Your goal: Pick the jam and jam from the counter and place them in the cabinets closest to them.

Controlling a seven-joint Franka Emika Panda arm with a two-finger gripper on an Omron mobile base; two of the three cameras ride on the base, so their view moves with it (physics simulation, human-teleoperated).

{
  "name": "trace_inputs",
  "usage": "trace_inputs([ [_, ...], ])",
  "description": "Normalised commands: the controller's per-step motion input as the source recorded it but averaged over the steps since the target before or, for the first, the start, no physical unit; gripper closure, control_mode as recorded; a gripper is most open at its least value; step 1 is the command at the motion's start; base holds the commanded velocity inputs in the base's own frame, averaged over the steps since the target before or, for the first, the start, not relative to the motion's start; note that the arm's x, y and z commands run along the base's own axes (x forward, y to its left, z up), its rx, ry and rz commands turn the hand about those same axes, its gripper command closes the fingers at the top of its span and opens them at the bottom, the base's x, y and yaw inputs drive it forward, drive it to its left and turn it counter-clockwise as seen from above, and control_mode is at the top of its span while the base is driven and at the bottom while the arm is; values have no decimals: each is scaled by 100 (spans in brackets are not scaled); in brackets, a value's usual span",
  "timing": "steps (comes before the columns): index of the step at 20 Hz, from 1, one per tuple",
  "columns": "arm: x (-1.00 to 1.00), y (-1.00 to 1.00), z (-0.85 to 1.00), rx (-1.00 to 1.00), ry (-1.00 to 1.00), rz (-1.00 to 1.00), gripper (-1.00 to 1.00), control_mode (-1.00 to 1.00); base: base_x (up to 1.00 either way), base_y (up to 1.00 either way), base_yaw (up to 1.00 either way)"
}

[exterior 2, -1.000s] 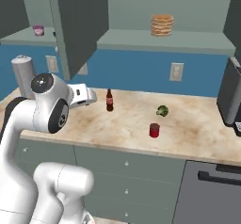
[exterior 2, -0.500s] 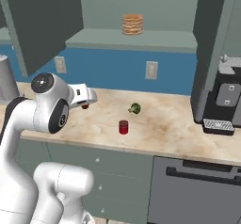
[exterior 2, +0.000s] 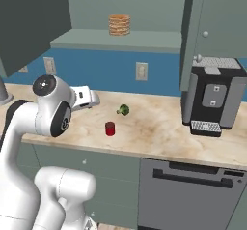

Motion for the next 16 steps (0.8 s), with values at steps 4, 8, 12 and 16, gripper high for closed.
trace_inputs([
  [4, 0, 0, 0, 0, 0, 0, -100, 100, 0, 0, 0],
  [8, 0, 0, 0, 0, 0, 0, -100, 100, 3, -25, 0],
  [12, 0, 0, 0, 0, 0, 0, -100, 100, 7, -29, 0],
  [16, 0, 0, 0, 0, 0, 0, -100, 100, 0, -14, 0],
])
